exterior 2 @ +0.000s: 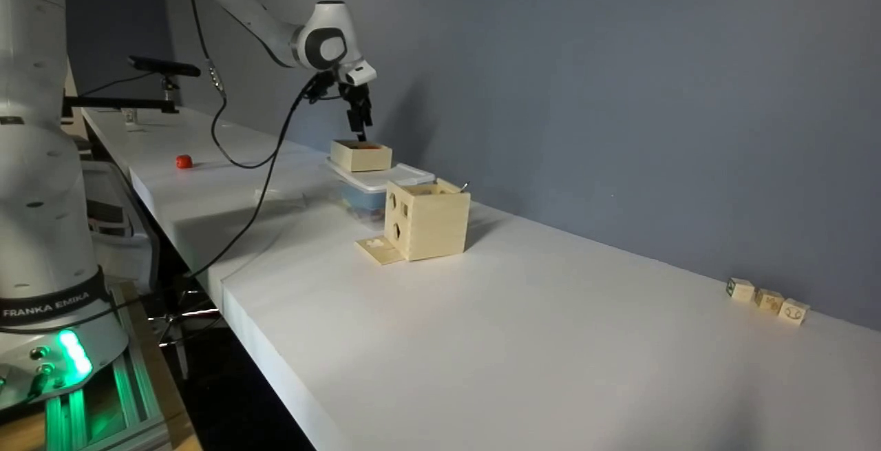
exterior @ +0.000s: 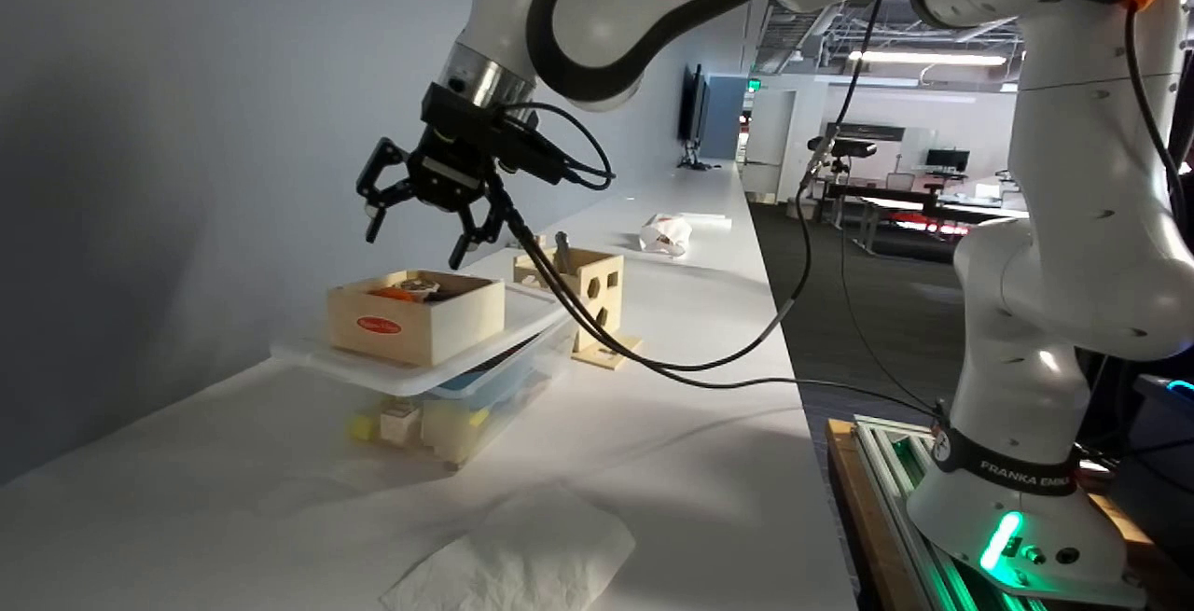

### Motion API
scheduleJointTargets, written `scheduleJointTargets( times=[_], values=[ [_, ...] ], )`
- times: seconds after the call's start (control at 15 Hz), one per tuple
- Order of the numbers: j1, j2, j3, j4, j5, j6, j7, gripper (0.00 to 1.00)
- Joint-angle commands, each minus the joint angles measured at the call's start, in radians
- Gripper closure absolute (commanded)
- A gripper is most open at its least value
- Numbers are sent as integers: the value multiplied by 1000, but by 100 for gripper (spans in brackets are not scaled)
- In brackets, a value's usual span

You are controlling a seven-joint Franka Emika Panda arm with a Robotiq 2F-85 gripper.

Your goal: Put the white object and red toy inside the cube-shaped object

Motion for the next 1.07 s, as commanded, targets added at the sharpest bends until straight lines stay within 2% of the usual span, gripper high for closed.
scheduleJointTargets(
  times=[0.0,0.73,0.87,1.0],
  values=[
    [33,49,-23,65,-85,-29,108,4],
    [75,149,-39,181,-167,-179,154,16],
    [80,177,-39,212,-166,-199,146,24],
    [93,214,-45,256,-184,-220,152,23]
  ],
)
